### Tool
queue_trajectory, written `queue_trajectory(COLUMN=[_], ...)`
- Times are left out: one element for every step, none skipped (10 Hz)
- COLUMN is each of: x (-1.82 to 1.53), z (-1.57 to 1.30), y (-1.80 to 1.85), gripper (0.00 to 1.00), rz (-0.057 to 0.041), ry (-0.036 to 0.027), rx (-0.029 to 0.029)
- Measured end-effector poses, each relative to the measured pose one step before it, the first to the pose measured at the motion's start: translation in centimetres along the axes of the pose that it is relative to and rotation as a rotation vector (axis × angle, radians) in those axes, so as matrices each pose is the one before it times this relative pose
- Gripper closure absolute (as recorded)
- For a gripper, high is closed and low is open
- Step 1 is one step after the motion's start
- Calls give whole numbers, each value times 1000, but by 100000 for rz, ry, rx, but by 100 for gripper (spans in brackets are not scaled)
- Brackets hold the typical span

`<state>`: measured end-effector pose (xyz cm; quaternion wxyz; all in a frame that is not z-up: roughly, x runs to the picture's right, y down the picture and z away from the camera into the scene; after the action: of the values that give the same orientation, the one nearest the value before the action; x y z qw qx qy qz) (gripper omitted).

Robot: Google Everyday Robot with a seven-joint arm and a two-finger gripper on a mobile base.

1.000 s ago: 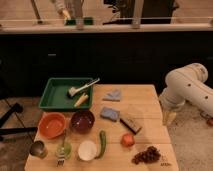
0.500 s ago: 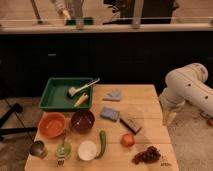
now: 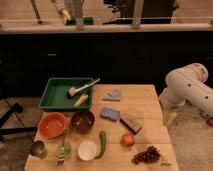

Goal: Place banana in purple bowl

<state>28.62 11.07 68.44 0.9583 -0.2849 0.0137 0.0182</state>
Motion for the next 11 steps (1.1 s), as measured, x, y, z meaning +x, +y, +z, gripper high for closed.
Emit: queue_trajectory(x=[-473,-1076,-2009,-2246,-2055,-2859,-1855,-1653,-1373,-115,128], z=[337,213,398,399,248,432,378,340,221,62,-30], y=[69,-226,-102,-300,-760,-1075,-837,-1075,-1223,-39,272], gripper=[20,20,20,20,20,20,20,20,20,20,20], rz=[-4443,-7524,-13424,-11911,-9321,-13690,-9973,-8826,-6316,-1702,464], ry=[-336,-1381,-1462,-1261,-1304,-2184,-1135,-21,-488,599,95], rx=[-1796,-653,-1877,-1635,-255,120,106,251,1096,-545,-251])
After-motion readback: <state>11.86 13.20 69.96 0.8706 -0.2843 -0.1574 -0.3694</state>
